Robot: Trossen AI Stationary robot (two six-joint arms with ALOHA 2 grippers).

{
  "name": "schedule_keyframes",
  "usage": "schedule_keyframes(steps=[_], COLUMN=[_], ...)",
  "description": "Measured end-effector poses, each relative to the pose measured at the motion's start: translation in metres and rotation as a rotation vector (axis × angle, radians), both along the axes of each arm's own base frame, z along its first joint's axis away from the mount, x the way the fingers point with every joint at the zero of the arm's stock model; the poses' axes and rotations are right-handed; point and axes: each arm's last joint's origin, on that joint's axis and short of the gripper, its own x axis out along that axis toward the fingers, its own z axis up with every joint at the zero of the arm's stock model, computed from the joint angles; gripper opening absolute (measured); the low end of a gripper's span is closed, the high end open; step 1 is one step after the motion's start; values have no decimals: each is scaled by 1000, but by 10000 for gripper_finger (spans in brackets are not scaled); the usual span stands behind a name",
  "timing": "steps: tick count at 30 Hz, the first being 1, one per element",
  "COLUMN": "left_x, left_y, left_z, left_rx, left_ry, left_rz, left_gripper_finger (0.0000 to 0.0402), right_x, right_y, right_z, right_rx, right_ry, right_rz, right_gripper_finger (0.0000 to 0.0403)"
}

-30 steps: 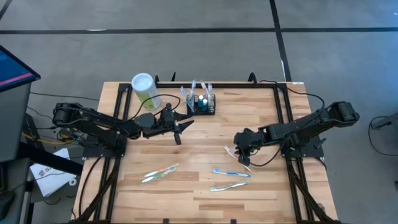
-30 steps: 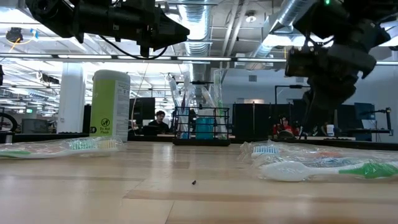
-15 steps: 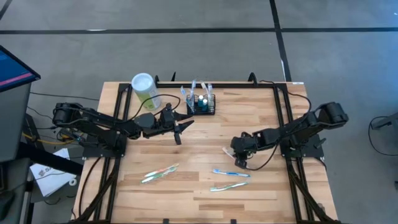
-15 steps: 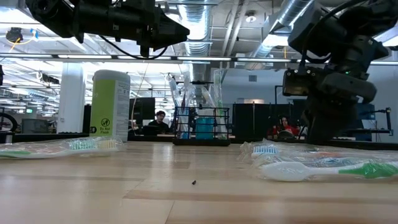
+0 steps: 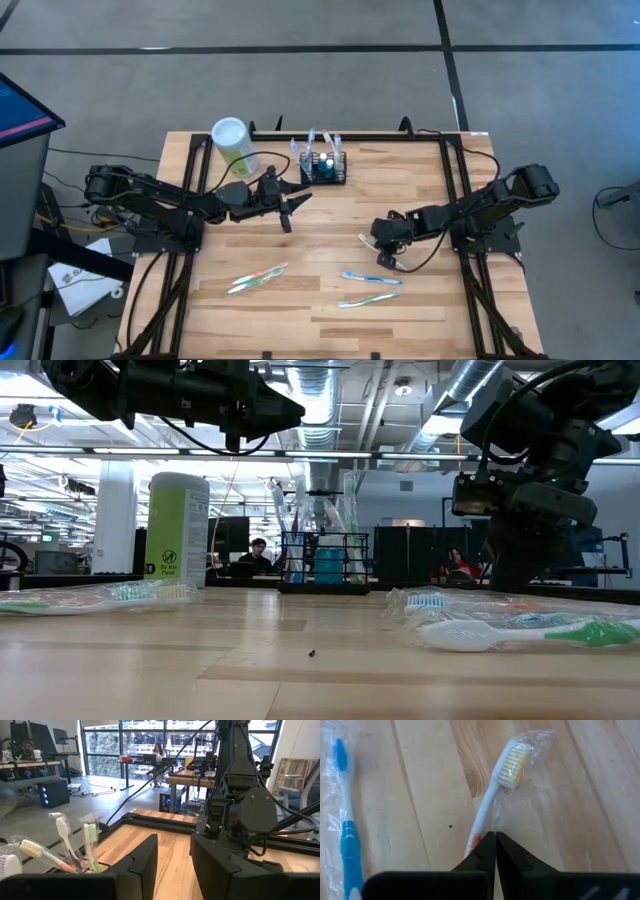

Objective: Pick & Place toothbrushing station
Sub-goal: Put the orange toothbrush into the black wire organizer

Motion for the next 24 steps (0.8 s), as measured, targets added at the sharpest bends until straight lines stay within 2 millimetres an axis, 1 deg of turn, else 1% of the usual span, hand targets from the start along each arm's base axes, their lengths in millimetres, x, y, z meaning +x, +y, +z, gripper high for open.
schedule_keyframes(steps=[5,9,18,24], left_x=[0,0,0,0], left_y=[0,0,0,0], left_z=[0,0,0,0], left_rx=[0,0,0,-5], left_ry=[0,-1,0,-2], left_rz=[0,0,0,0], left_gripper_finger=[110,110,110,110], right_x=[-3,-2,-7,-12], right_y=[0,1,-2,-5], right_z=[9,28,53,72], right_rx=[15,15,-22,-84], right_ry=[-2,-83,-214,-320], right_rz=[32,52,62,57], right_gripper_finger=[0,0,0,0])
